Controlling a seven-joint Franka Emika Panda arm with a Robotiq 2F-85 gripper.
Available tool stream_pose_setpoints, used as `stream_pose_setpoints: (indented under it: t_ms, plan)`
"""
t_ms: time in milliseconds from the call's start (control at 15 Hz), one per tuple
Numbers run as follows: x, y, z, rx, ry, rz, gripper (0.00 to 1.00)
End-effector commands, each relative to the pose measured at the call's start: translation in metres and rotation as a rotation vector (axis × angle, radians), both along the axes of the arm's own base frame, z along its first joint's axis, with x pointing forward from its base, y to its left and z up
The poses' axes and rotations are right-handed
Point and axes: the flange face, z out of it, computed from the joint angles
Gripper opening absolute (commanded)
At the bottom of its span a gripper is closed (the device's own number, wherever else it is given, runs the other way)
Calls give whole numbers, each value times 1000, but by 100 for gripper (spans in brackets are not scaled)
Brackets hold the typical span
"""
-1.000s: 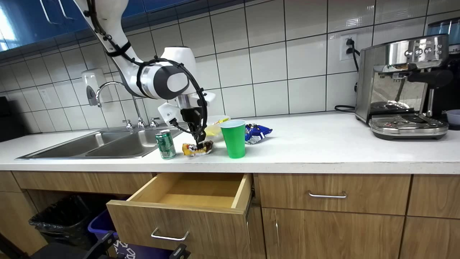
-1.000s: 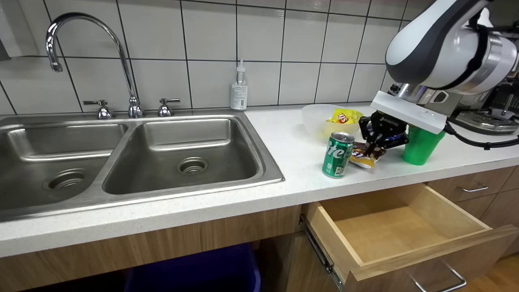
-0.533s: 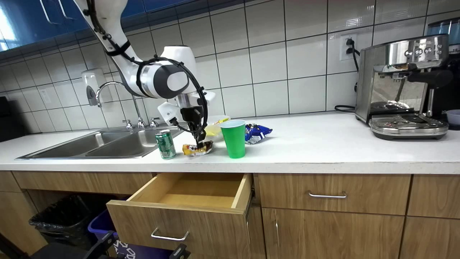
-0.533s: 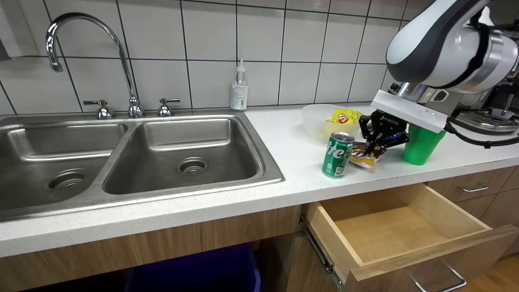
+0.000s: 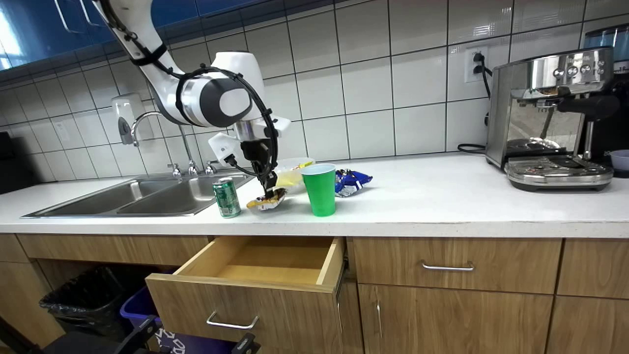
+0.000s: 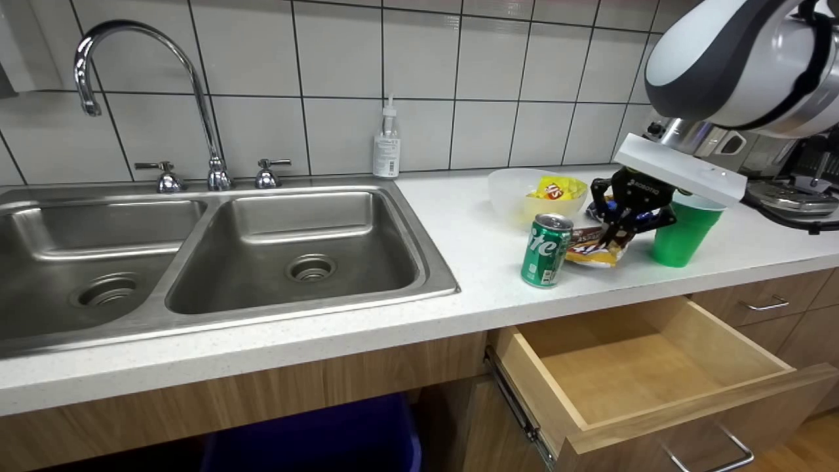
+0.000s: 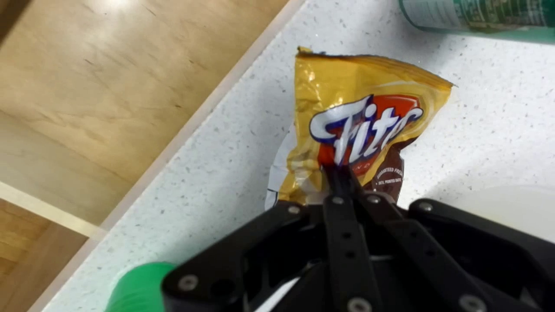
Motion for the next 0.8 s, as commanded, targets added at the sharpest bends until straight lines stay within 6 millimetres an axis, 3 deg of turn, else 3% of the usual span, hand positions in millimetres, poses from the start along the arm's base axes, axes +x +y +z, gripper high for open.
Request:
stream_pose_setpoints:
  t_ms: [0, 733]
  plan:
    - [-28, -1, 14, -1, 8, 18, 0]
    - [-97, -5, 17, 5, 40, 22, 0]
